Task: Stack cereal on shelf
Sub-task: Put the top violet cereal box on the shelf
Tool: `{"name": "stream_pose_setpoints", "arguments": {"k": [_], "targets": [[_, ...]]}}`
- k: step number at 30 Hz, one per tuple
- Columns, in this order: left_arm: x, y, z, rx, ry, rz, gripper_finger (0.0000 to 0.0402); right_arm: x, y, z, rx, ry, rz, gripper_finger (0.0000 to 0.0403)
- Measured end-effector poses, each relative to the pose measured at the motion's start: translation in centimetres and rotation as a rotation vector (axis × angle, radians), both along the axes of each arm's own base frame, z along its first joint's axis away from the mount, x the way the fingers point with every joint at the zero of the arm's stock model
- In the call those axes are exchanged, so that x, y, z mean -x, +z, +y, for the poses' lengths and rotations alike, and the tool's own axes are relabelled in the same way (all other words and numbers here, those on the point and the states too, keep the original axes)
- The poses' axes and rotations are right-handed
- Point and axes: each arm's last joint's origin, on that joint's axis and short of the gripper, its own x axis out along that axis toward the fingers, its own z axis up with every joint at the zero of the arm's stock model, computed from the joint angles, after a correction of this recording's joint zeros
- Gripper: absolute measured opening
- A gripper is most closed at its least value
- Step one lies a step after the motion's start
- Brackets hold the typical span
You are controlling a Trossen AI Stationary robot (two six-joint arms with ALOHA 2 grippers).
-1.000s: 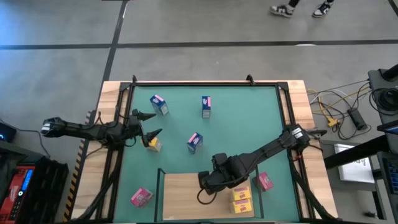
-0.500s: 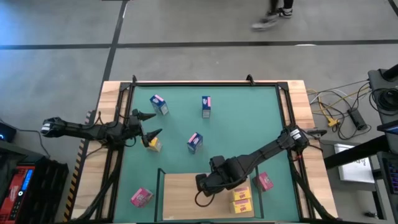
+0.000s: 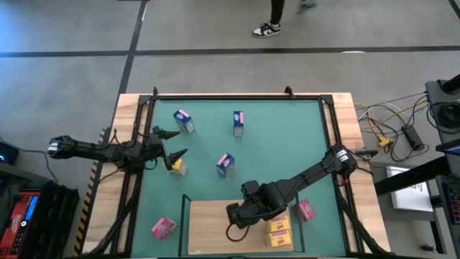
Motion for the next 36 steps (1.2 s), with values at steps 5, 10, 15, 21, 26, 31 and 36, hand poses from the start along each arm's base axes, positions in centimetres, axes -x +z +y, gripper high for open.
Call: {"name": "stream_pose_setpoints", "arguments": {"k": [5,10,15,21,26,31,36], "targets": [[0.0,0.0,0.0,0.000,0.001,0.000,0.0399,0.0,0.0,0.0,0.007,0.013,0.001,0.0382],[0.0,0.0,0.0,0.000,0.000,0.000,0.0399,-0.1,-0.4,0.0,0.001,-0.024,0.014,0.0376],[0.0,0.0,0.0,0.000,0.000,0.000,0.0399,-0.1,-0.5,0.3,-0.015,-0.035,0.005,0.0359],[0.0,0.0,0.0,0.000,0.000,0.001,0.0399,0.0,-0.4,1.3,-0.046,-0.037,-0.020,0.0356],[0.0,0.0,0.0,0.000,0.000,0.002,0.0399,0.3,-0.3,2.3,-0.080,-0.035,-0.030,0.0356],[0.0,0.0,0.0,0.000,0.000,0.002,0.0399,0.8,-0.3,3.2,-0.092,-0.036,-0.029,0.0356],[0.0,0.0,0.0,0.000,0.000,0.002,0.0399,1.0,-0.2,3.9,-0.108,-0.026,-0.047,0.0356]]}}
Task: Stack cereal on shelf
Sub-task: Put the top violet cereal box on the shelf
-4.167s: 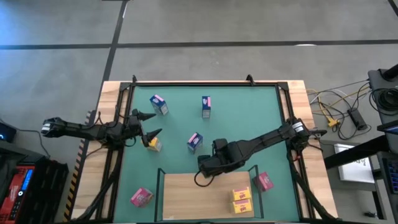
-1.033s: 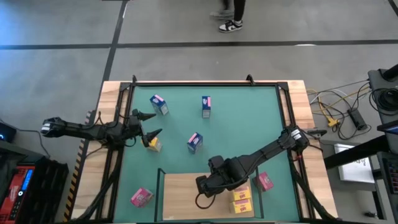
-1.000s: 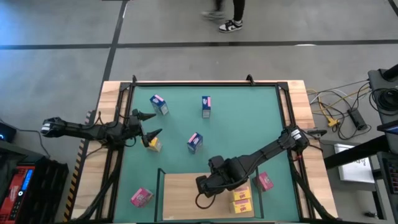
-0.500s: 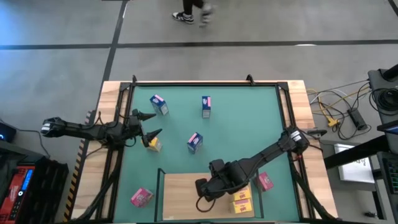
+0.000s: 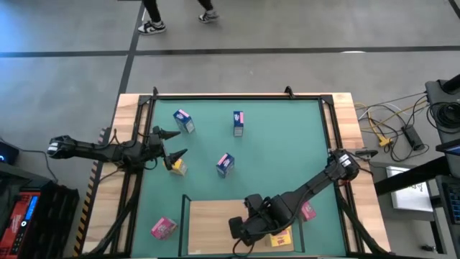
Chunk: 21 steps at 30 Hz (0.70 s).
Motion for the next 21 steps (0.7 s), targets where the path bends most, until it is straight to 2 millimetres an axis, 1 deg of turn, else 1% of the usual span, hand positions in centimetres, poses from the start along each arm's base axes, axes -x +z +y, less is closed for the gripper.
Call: {"name": "stream_pose_setpoints", "arguments": {"k": [5,21], "targets": [[0.00,0.01,0.00,0.000,0.000,0.000,0.0399,0.16,0.03,0.39,-0.009,0.000,-0.005,0.0356],[0.00,0.00,0.00,0.000,0.000,0.000,0.0399,0.27,0.04,0.68,-0.008,0.021,-0.013,0.0366]]}}
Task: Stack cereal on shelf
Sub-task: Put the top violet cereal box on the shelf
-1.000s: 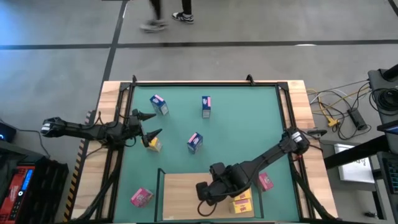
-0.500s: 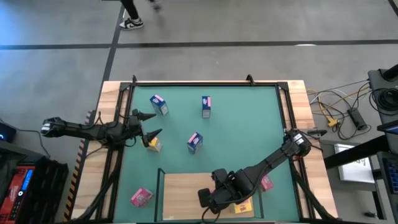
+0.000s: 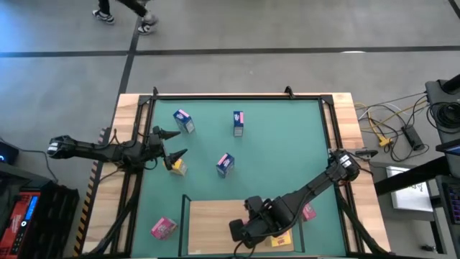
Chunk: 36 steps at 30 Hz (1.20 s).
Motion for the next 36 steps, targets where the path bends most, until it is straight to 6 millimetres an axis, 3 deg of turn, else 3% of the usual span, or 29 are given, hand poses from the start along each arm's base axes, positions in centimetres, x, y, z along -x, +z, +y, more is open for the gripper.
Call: {"name": "stream_pose_setpoints", "arguments": {"k": [16,22,36], "targets": [[0.00,0.01,0.00,0.000,0.000,0.000,0.0399,-0.02,0.07,0.01,0.036,0.107,-0.021,0.0367],[0.00,0.00,0.00,0.000,0.000,0.000,0.0399,-0.04,0.05,0.00,0.050,0.125,-0.029,0.0396],[0.00,0.00,0.00,0.000,0.000,0.000,0.0399,-0.28,0.70,0.03,0.085,0.180,-0.089,0.0400]]}}
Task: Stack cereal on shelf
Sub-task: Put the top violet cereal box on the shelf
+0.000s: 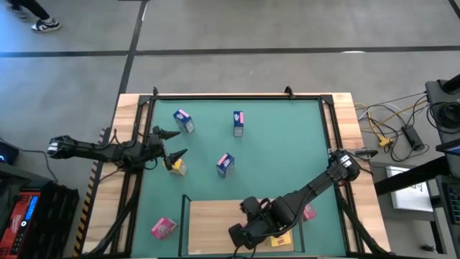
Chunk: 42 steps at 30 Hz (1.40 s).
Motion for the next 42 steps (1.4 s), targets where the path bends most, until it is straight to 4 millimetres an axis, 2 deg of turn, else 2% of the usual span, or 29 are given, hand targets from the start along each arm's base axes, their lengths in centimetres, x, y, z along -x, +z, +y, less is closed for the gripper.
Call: {"name": "stream_pose_setpoints", "arguments": {"k": [8,14,18,22,29,37,42], "targets": [[0.0,0.0,0.0,0.000,0.000,0.000,0.0399,0.0,0.2,-0.4,0.104,0.041,-0.044,0.0400],[0.0,0.0,0.0,0.000,0.000,0.000,0.0399,0.0,0.8,-2.1,0.189,0.043,-0.032,0.0400],[0.0,0.0,0.0,0.000,0.000,0.000,0.0399,0.5,2.3,-3.8,0.218,0.049,-0.034,0.0400],[0.0,0.0,0.0,0.000,0.000,0.001,0.0399,1.6,4.3,-5.1,0.341,0.030,-0.090,0.0400],[0.0,0.0,0.0,-0.001,0.000,0.004,0.0399,4.1,5.8,-6.0,0.567,0.026,-0.154,0.0400],[0.0,-0.1,0.0,-0.001,0.000,0.008,0.0399,7.6,5.2,-9.0,0.592,0.035,-0.251,0.0400],[0.0,-0.1,0.0,-0.001,0.000,0.007,0.0399,10.7,3.3,-11.6,0.585,0.019,-0.359,0.0400]]}}
